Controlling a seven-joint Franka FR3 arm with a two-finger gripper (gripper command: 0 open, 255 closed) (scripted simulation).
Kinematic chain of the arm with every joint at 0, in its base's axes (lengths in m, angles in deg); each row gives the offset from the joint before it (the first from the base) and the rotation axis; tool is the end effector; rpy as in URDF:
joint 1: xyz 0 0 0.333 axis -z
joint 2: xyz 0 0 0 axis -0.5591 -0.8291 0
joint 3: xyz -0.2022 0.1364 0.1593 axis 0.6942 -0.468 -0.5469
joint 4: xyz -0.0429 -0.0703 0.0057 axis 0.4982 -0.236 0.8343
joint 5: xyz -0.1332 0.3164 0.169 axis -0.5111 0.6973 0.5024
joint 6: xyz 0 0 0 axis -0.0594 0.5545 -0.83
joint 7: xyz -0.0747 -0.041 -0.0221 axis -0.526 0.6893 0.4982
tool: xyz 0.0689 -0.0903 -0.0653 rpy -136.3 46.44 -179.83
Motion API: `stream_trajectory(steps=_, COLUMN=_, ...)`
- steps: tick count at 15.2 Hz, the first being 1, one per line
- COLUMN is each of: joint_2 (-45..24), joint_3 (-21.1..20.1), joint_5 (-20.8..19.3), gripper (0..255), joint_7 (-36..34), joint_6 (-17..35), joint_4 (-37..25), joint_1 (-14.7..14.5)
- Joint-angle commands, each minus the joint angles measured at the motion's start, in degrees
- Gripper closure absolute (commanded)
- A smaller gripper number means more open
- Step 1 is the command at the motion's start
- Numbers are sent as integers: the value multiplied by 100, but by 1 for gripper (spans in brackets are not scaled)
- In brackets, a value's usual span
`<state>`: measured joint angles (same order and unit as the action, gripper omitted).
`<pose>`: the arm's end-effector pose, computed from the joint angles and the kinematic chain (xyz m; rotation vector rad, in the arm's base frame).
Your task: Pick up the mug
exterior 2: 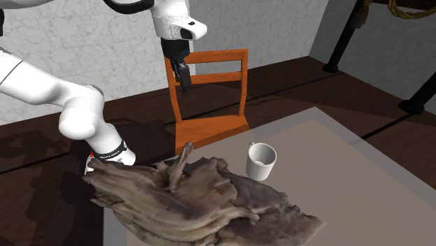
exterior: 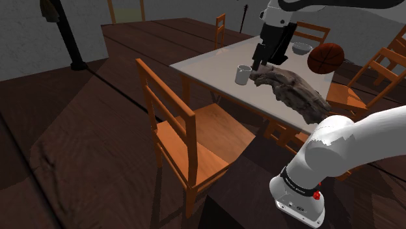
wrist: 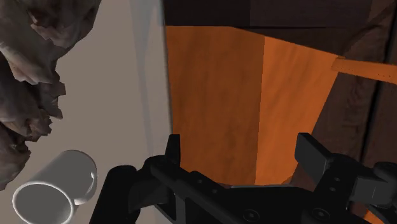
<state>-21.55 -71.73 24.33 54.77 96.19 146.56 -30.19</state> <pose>0.3473 -0.1370 0.5361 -3.1316 -0.0162 -0.0121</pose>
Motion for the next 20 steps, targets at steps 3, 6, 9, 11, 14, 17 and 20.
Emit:
stream_trajectory(steps=3, joint_2=-588, joint_3=472, joint_5=-73, gripper=0, joint_7=577, joint_6=404, joint_4=-239, joint_1=16)
stream_trajectory(steps=6, joint_2=-1108, joint_3=828, joint_5=-37, gripper=0, joint_7=1030, joint_6=682, joint_4=-508, joint_1=6)
stream_trajectory(steps=9, joint_2=-1685, joint_3=1173, joint_5=95, gripper=0, joint_7=1512, joint_6=926, joint_4=-845, joint_1=-9)
stream_trajectory(steps=11, joint_2=-2103, joint_3=1394, joint_5=242, gripper=0, joint_7=1853, joint_6=1064, joint_4=-1110, joint_1=-15)
stream_trajectory(steps=14, joint_2=-2782, joint_3=1696, joint_5=560, gripper=0, joint_7=2396, joint_6=1220, joint_4=-1570, joint_1=2)
stream_trajectory(steps=17, joint_2=-3522, joint_3=1929, joint_5=988, gripper=0, joint_7=2964, joint_6=1297, joint_4=-2111, joint_1=94)
stream_trajectory(steps=20, joint_2=-4306, joint_3=2062, joint_5=1481, gripper=0, joint_7=3518, joint_6=1279, joint_4=-2746, joint_1=295)
